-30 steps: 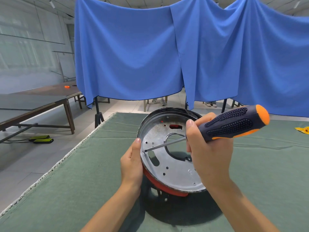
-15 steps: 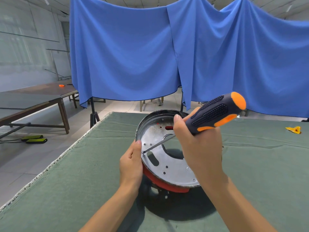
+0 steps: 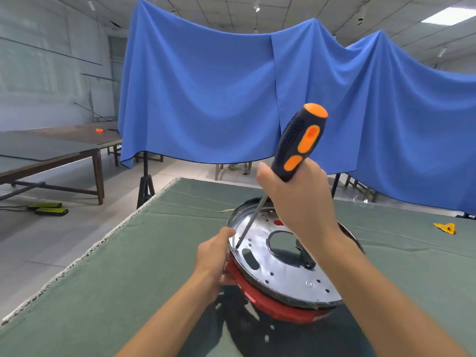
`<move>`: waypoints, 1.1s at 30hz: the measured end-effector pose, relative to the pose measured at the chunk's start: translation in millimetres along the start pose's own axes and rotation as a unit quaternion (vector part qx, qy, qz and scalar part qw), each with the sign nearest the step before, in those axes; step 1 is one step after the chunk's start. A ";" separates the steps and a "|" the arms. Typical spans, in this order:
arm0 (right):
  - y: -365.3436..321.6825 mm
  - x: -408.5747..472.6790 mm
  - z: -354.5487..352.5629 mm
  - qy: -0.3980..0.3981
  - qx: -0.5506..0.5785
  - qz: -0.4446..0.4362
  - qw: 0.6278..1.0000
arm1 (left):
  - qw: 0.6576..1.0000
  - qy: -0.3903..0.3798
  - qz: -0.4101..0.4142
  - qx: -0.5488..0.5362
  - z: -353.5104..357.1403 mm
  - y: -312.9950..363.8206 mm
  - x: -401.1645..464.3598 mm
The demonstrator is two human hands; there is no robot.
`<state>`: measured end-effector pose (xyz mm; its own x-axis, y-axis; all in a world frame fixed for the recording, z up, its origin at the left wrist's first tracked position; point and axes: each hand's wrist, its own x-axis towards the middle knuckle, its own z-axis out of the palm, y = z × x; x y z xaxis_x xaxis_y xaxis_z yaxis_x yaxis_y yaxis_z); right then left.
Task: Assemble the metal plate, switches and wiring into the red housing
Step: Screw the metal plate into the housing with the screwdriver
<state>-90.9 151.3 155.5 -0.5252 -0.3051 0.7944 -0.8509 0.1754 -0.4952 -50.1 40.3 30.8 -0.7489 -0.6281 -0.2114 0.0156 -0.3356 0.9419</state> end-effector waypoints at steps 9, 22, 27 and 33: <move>-7.4 13.5 15.6 -0.096 -0.073 0.061 0.991 | 0.994 -0.049 -0.042 0.090 1.3 -5.2 -3.1; 6.1 15.4 25.8 -0.112 0.070 0.114 0.985 | 0.945 -0.048 0.007 0.325 -5.5 -2.5 3.2; 17.2 9.5 28.7 -0.116 0.074 0.140 0.981 | 0.869 0.081 0.167 0.458 -13.1 3.0 3.9; 22.5 9.7 23.0 -0.169 0.192 0.200 0.946 | 0.928 0.019 0.301 0.219 -9.6 12.2 -8.7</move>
<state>-114.9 130.8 144.0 -0.7156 -0.5794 0.3901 -0.4829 0.0068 -0.8757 -37.0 34.9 41.7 -0.6671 -0.6365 0.3870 0.1468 0.3970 0.9060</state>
